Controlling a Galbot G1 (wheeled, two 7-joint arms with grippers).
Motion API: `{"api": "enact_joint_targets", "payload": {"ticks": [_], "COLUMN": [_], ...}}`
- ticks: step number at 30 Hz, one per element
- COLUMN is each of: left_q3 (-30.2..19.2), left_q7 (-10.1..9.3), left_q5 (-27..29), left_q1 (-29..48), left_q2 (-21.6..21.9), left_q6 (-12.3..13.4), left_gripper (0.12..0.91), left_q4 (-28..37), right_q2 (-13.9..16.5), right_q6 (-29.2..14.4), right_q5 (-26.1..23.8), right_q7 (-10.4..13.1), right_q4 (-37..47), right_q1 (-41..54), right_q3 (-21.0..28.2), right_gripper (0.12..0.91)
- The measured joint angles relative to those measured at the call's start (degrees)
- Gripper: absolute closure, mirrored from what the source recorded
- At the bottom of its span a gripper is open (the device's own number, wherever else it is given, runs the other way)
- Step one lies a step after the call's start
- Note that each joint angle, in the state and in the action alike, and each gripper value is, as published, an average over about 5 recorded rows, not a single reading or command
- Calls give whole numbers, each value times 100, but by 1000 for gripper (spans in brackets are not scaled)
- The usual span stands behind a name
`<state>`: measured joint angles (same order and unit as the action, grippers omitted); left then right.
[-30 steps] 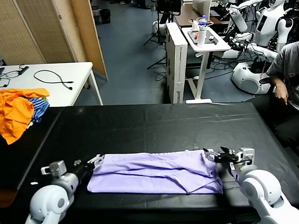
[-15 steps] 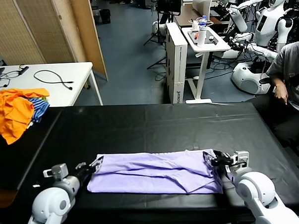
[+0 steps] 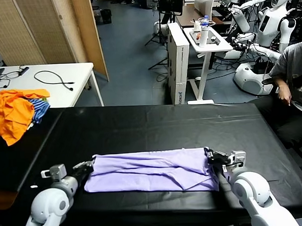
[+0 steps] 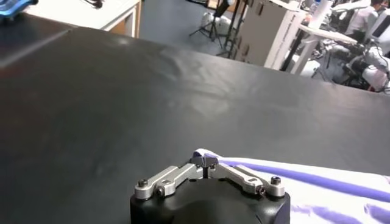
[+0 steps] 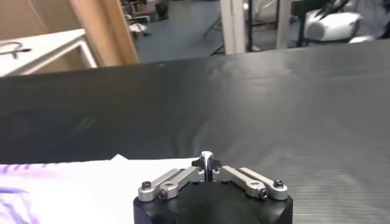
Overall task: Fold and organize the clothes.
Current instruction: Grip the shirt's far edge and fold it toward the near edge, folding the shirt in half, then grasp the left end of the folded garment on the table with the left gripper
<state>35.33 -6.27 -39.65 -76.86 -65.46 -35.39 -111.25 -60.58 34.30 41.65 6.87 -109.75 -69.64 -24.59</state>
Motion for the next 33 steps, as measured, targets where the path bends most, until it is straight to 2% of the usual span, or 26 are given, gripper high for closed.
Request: {"api": "enact_joint_targets", "payload": {"ticks": [5,8,10,12,22,30,33], "left_q3": [169,289,367,435,453,416,420], "left_q7": [-25,-34,-28,0,279,301,303], "left_q5": [72,84,86,97,526,526,466], "left_q1": [-217,-364,-467,-578,-999,-1038,-1074], "left_q2": [-62,-108,-146,-198,-636,-878,-945], "left_q6": [41,74,100,123,359,441,462], "left_gripper": [481,295,193,142,123,123,160], "left_q4": [-254,-457,-594,-718,-862,-682,-642], "right_q2": [133,189,215,238,252,260,248], "right_q6": [-2,-9,-13,-13,-10,-22,-25], "right_q5": [26,25,30,40,49,39,29], "right_q7": [-3,-12,-19,-22,-4,-6,-6], "right_q4": [-309,-513,-636,-746,-957,-1007,-1029], "right_q1": [-198,-358,-457,-531,-600,-678,-700], "right_q3": [-186,-311,-373,-408,-406,-461,-462], "right_gripper": [357,198,147,124,118,118,118]}}
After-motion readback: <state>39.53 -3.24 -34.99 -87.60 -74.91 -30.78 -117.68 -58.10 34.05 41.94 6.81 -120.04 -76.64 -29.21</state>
